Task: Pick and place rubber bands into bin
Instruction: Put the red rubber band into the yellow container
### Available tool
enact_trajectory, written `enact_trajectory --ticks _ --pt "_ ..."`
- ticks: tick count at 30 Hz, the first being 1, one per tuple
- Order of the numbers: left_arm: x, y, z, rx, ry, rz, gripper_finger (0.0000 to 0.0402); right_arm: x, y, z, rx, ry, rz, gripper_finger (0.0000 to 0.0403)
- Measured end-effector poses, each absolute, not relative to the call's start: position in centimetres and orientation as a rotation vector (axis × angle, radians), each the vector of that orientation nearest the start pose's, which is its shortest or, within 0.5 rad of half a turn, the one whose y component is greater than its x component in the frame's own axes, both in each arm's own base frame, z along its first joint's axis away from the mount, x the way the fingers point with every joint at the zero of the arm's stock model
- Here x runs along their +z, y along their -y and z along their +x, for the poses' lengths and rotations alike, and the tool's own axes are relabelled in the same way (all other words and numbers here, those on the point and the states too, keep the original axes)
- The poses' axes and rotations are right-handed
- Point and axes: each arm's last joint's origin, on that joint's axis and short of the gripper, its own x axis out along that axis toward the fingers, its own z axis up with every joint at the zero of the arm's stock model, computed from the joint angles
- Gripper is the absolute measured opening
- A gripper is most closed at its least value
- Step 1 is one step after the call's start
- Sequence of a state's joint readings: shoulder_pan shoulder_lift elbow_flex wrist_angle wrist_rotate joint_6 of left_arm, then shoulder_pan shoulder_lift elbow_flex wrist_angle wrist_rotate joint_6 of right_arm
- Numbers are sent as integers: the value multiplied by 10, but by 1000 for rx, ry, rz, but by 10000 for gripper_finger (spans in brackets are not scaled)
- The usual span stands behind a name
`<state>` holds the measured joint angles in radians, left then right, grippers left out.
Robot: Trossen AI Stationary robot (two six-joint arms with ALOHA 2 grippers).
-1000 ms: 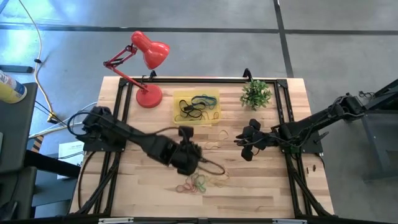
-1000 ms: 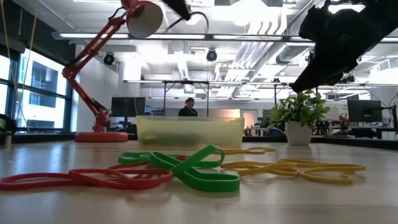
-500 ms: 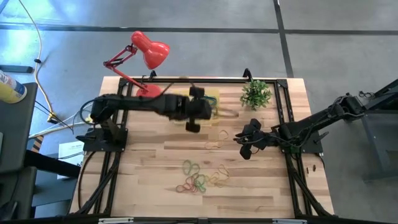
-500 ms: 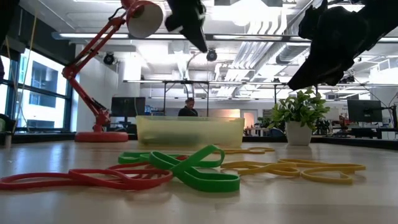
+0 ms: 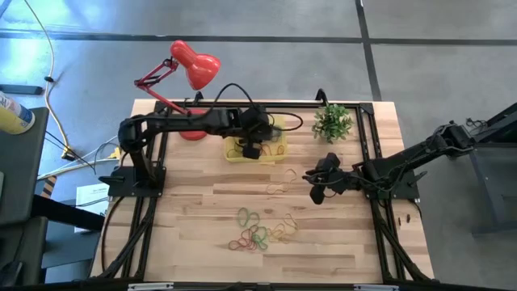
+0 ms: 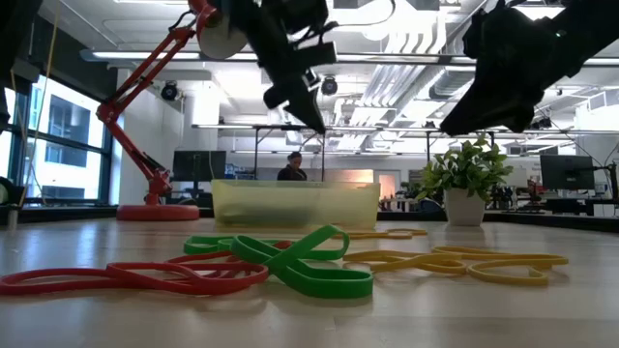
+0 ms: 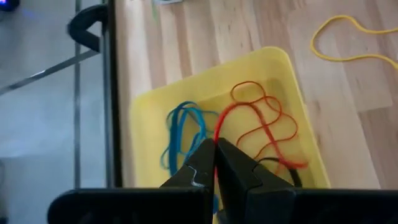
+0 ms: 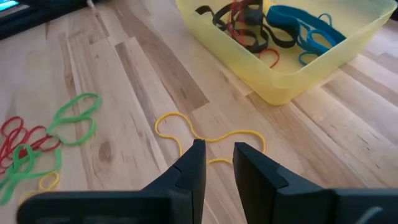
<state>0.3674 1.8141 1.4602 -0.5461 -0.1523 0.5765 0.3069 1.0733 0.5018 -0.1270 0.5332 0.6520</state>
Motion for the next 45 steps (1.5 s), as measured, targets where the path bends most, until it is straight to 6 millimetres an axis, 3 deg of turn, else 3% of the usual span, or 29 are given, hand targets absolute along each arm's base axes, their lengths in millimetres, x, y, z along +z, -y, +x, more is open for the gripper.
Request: enact_trajectory --ticks 8,20,30,34,38,45 --pt "226 -143 365 160 -943 415 0 197 -44 202 -433 -485 374 73" --pt "211 -144 375 145 -839 397 7 200 -31 207 -484 -436 422 73" --pt "206 -144 376 104 -848 387 104 200 -31 207 -468 -447 429 73" --pt "211 -142 374 64 -831 371 135 200 -31 207 -458 -453 428 73" --pt "228 -134 368 14 -793 350 146 197 -31 205 -451 -493 408 73" --pt "261 -91 349 -119 -814 343 147 190 -16 203 -471 -594 425 73"
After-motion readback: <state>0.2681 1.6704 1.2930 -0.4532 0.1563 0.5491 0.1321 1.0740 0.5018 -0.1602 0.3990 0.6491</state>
